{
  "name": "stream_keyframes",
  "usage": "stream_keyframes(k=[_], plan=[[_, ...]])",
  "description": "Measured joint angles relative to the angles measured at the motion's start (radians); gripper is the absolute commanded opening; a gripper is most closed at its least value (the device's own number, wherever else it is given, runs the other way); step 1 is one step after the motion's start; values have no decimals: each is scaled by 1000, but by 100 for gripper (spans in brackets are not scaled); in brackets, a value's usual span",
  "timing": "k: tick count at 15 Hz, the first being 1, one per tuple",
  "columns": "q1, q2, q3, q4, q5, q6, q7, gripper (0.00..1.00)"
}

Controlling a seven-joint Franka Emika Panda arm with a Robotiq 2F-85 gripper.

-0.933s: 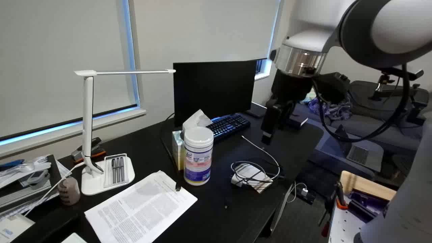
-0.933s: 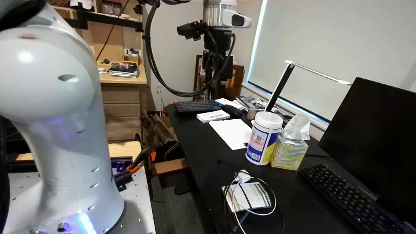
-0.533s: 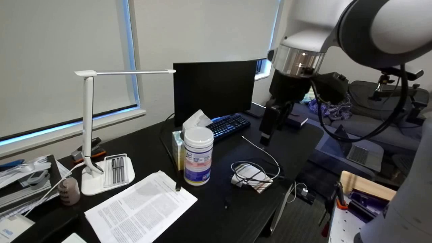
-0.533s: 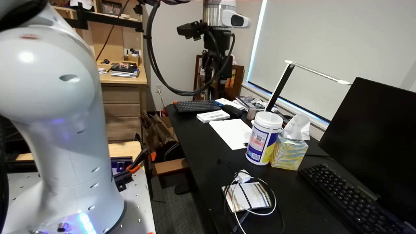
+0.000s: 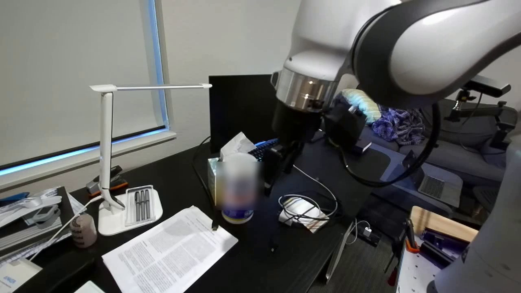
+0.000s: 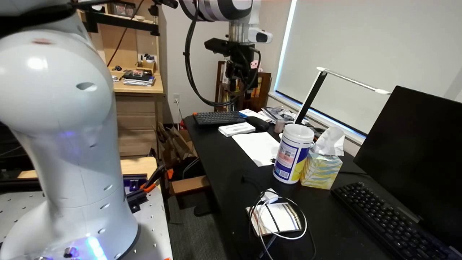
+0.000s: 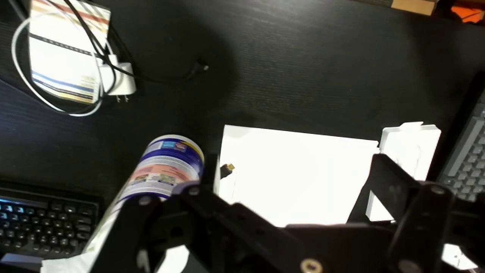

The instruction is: Pick up the white box from the table and move it to the right

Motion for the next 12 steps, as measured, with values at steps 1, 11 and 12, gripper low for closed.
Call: stream_keyframes(k=[1,11,12], plan=[[0,57,12,30,-8,33,22,100],[138,631,-57,478,-307,79,384,100],[172,678,-76,527,-309,69,400,100]])
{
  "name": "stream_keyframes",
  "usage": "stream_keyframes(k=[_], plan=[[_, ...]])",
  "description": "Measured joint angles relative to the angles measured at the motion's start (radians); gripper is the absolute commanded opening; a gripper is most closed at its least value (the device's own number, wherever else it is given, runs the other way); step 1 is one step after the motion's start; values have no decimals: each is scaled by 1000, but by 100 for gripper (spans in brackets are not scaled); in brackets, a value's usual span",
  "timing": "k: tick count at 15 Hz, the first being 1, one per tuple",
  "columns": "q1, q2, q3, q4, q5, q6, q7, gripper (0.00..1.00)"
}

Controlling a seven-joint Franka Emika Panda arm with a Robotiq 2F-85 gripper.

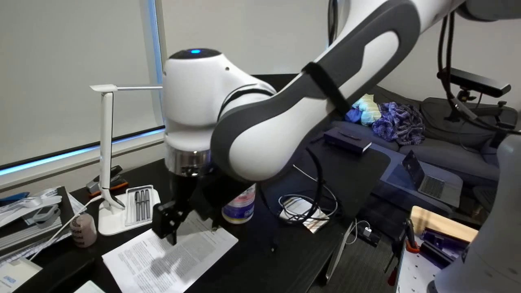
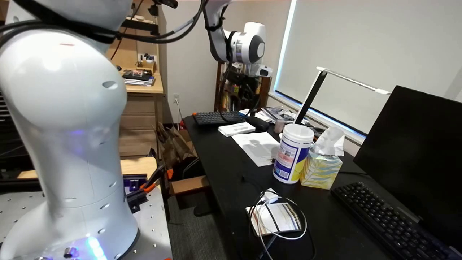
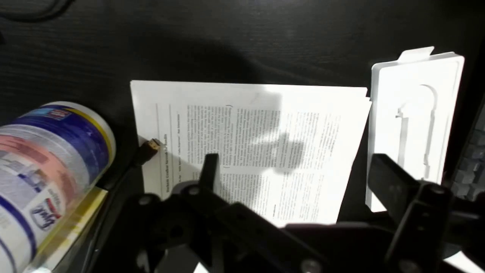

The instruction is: Pick up the white box from the table and move it to the right

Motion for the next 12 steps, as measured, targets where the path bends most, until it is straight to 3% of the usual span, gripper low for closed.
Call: stream_keyframes(k=[5,12], plan=[[115,157,-47,174,1,-56,16,100],[121,172,-65,190,13,-62,14,100]])
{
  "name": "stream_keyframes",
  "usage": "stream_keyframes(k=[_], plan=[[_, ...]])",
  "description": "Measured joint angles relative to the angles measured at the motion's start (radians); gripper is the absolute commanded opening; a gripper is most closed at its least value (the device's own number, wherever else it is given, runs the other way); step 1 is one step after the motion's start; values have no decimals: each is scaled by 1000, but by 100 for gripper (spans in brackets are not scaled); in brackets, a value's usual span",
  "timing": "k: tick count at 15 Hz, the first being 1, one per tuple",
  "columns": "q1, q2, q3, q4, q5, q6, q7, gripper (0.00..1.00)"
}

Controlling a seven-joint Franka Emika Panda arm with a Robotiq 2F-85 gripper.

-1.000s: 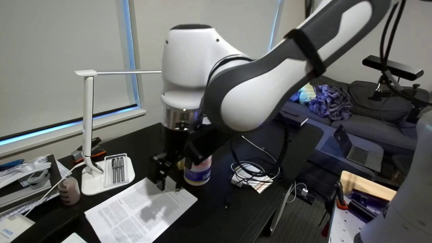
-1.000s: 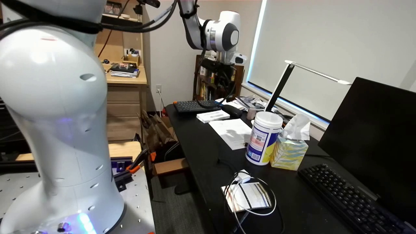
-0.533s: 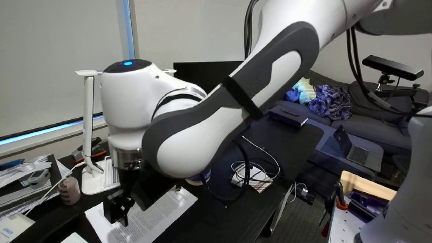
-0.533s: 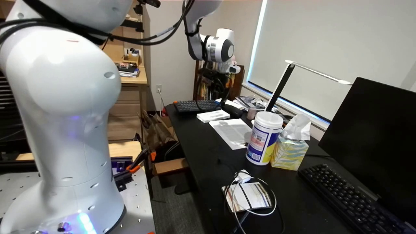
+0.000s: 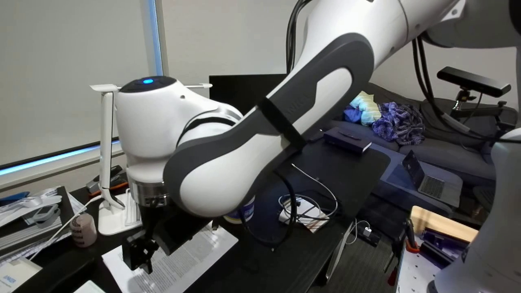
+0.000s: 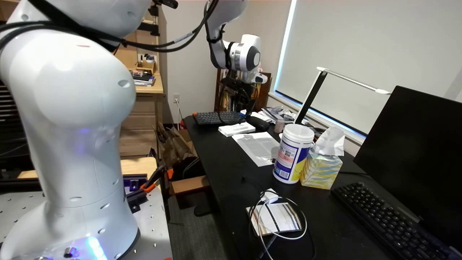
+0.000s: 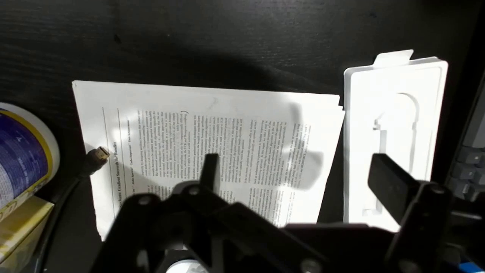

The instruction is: Pick up the white box from the table and move it to the right

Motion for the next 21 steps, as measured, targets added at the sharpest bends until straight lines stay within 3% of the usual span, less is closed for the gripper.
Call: stream_keyframes(k=[3,9,21], plan=[[3,52,-2,44,4,-1,-9,100],[19,228,-8,244,5,-56,-75,100],[109,469,-53,578,6,-210,-110,100]])
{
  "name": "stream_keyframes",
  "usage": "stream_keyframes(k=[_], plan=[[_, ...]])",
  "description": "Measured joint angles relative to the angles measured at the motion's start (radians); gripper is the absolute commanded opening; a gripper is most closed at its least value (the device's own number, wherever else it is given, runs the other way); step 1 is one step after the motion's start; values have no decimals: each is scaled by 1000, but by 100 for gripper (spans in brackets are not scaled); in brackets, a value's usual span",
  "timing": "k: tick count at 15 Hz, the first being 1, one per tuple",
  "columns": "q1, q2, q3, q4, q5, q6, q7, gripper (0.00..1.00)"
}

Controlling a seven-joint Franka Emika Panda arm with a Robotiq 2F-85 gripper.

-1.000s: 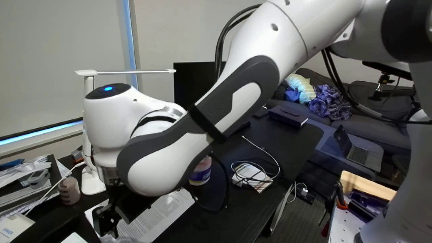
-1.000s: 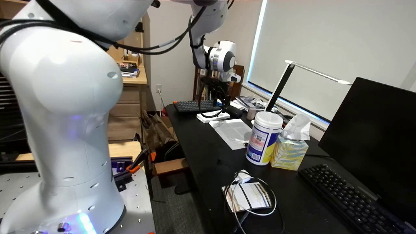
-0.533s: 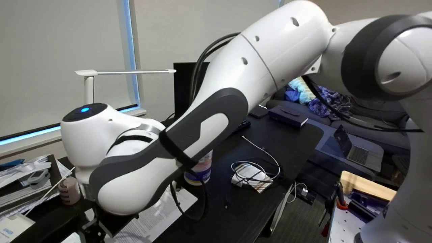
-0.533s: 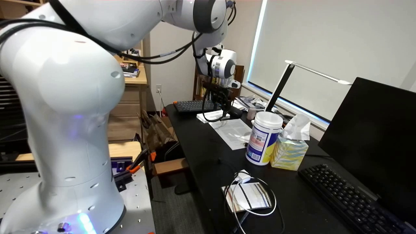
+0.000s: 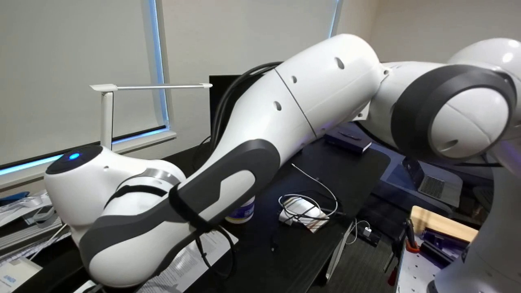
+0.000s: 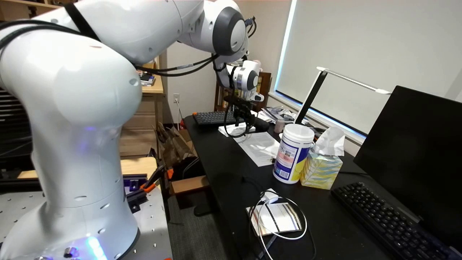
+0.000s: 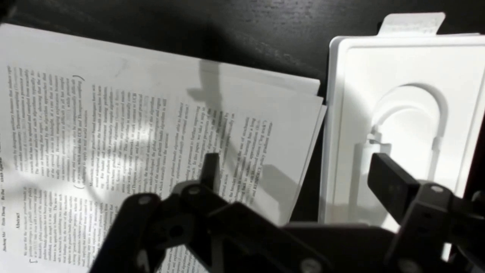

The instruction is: Pick up the white box from the table and move it to the right

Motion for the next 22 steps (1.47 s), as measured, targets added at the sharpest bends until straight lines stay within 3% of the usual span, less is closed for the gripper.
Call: stream_keyframes(k=[4,5,6,11,12,14,17,22], plan=[[11,53,-17,79,1,-31,-2,100],[11,66,-17,96,2,-32,-8,90],[12,79,-18,113,3,-32,-16,74],[13,126,-15,181,11,-33,-58,41],[13,129,-11,188,11,-33,-61,84],[13,131,-7,197,11,-33,-63,81],[13,131,-4,199,11,-32,-75,97],[11,135,-2,200,11,-32,-79,100]])
